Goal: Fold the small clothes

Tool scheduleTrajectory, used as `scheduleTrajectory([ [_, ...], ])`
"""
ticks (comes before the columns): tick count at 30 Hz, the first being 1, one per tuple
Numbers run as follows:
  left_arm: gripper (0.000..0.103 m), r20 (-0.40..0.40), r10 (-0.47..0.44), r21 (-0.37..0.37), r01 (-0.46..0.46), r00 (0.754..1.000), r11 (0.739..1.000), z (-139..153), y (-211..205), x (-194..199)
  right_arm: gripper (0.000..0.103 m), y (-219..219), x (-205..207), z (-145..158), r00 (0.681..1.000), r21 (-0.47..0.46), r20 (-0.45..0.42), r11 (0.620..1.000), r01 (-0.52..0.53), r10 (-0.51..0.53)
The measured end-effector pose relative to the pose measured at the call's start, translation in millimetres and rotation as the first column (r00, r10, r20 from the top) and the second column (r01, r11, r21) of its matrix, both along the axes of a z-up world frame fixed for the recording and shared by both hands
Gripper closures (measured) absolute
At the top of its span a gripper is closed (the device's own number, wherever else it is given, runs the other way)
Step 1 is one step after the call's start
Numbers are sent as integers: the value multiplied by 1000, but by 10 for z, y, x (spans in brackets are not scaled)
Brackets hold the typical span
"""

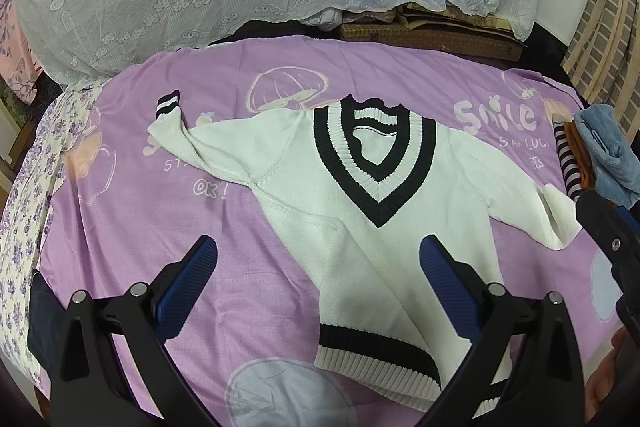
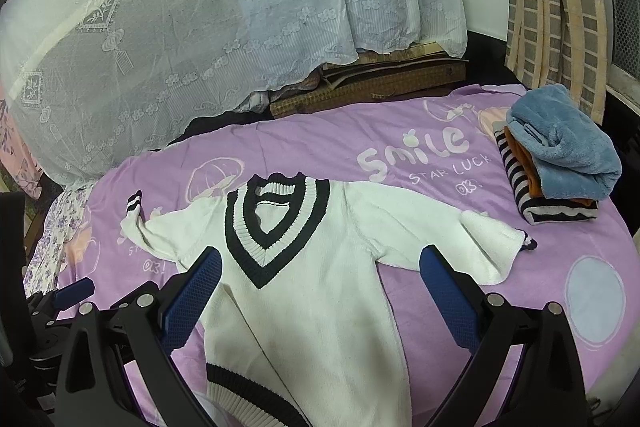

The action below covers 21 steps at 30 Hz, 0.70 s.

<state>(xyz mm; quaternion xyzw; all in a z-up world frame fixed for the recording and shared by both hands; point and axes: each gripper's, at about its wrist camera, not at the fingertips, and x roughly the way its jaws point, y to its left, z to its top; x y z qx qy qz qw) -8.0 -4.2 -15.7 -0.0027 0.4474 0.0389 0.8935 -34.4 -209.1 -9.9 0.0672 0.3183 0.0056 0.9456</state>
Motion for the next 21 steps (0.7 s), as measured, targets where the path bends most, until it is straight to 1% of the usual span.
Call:
scheduleTrajectory([
  [13,5,-15,0,0,0,1000,1000,-76,-15,39,3,-9,31,-40,1000,8,-18,1000,7,-7],
  [16,5,-31,-8,10,9,999,1000,-114,-15,61,3,-12,34,-74,1000,4,-26,1000,7,-7],
  [18,4,-51,-17,25,19,999,1000,-186,6,81,3,-33,42,-99,999,2,-39,1000,6,-6],
  [21,4,-106,-37,36,41,994,999,-425,113,73,3,-92,29,-178,998,-5,-64,1000,17,-17],
])
